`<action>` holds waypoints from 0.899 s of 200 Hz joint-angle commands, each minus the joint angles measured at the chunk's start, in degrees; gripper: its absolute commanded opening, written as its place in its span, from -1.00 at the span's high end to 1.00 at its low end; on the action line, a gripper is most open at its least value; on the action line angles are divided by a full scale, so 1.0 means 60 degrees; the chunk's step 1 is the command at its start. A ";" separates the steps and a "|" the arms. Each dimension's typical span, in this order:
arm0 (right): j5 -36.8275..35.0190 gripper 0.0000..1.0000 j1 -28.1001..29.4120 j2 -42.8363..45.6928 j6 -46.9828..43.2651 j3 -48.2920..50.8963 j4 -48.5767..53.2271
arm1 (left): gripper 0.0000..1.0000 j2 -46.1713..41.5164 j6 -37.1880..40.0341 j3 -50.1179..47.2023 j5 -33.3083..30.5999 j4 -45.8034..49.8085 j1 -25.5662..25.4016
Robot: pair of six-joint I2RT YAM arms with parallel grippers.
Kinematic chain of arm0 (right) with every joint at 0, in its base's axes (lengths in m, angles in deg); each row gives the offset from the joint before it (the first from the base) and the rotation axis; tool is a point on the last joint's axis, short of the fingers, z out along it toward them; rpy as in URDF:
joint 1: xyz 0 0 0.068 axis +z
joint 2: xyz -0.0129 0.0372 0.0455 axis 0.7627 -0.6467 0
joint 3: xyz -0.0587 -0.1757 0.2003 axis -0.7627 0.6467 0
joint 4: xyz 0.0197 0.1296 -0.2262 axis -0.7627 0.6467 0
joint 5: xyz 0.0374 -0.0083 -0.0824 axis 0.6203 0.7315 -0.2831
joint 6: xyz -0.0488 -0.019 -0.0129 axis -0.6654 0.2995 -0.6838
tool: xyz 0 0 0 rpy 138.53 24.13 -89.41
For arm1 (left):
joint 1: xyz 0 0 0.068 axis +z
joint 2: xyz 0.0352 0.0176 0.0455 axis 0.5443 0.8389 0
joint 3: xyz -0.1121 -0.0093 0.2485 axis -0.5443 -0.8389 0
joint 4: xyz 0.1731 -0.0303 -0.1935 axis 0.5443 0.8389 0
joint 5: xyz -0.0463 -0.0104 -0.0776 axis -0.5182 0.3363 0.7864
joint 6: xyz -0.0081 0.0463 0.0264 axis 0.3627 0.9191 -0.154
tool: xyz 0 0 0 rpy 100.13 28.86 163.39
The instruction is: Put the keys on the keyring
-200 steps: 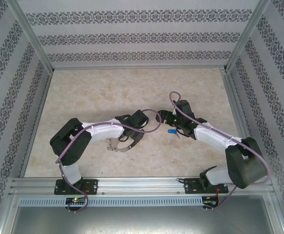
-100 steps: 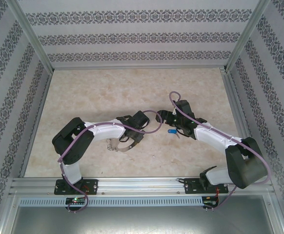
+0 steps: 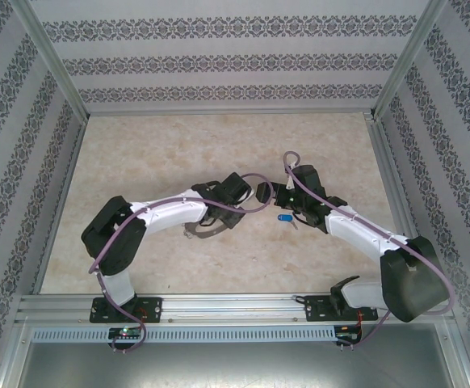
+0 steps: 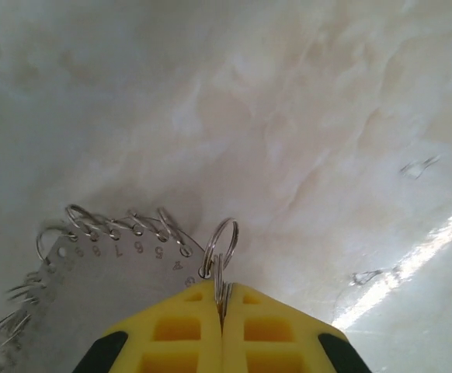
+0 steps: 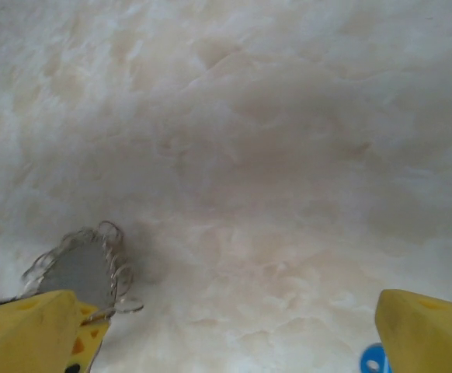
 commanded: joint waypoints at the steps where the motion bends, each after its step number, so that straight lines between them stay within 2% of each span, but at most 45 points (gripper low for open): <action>1: 0.1246 -0.84 -0.0103 0.0047 -0.0479 0.0108 -0.0452 | 1.00 -0.0707 0.0904 0.0217 -0.0173 0.0675 -0.0052; 23: 0.1889 -0.72 -0.0257 -0.0102 -0.0571 0.0142 -0.0817 | 1.00 -0.1064 0.1235 0.0078 -0.0273 0.0257 0.0191; 39: 0.2473 -0.62 -0.0474 -0.0090 -0.0487 0.0268 -0.1274 | 1.00 -0.1347 0.1368 -0.0063 0.0157 -0.0130 0.0447; 100: 0.5070 -0.12 -0.0779 -0.0174 0.0493 0.0511 -0.3613 | 1.00 -0.2147 0.1953 -0.0066 0.3937 -0.0514 0.1720; 133: 0.5371 0.33 -0.0581 -0.0327 0.0749 0.0285 -0.3981 | 1.00 -0.2280 0.1955 0.0125 0.5407 -0.0337 0.2191; 165: 0.5629 0.49 -0.0231 -0.0574 0.0998 0.0127 -0.4453 | 1.00 -0.2261 0.1933 0.0370 0.6254 -0.0088 0.2384; 180: 0.5716 0.62 -0.0090 -0.0675 0.0959 0.0041 -0.4514 | 1.00 -0.2265 0.1941 0.0444 0.6469 -0.0004 0.2438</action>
